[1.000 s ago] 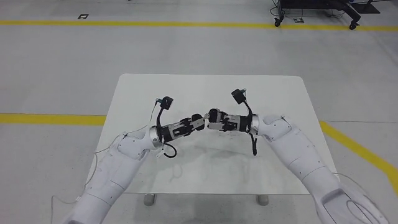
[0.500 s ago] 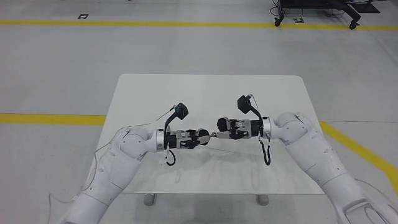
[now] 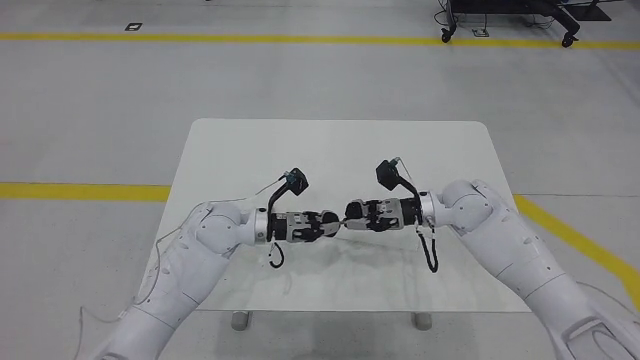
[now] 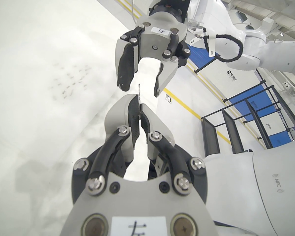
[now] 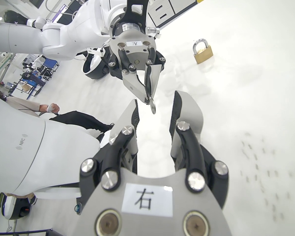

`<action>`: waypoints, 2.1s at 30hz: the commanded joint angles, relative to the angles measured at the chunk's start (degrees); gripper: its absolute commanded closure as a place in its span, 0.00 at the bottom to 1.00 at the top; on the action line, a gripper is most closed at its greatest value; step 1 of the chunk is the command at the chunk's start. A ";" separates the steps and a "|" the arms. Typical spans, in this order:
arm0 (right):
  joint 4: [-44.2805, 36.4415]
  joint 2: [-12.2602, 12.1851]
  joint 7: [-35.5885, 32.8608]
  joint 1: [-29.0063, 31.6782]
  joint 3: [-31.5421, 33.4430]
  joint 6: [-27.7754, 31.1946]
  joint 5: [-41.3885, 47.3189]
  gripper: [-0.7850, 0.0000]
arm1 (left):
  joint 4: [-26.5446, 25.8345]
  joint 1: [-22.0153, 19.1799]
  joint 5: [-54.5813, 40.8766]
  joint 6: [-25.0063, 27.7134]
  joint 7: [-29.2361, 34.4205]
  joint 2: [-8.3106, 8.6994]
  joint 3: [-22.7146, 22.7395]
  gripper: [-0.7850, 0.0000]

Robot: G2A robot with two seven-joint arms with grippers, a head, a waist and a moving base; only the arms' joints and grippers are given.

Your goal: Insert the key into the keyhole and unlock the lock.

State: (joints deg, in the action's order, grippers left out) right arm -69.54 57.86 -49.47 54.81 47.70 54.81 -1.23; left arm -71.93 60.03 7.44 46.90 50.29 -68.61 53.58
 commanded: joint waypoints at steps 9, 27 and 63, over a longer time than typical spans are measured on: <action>1.11 -0.98 0.71 -2.84 -4.41 0.71 1.61 1.00 | 0.41 -0.63 -0.07 0.06 -0.46 0.19 -1.14 1.00; 3.90 -3.50 3.28 -4.10 -5.85 3.19 4.97 1.00 | 1.01 -1.32 -0.37 -1.33 -1.44 0.30 -1.71 0.00; 8.15 -5.78 13.11 1.47 2.25 2.70 6.35 1.00 | -23.89 16.83 42.38 -35.81 -22.64 4.91 16.70 0.00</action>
State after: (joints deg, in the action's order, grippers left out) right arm -61.39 52.08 -36.36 56.28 49.95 57.51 5.12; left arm -94.54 75.89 45.84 14.13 26.48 -63.99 69.34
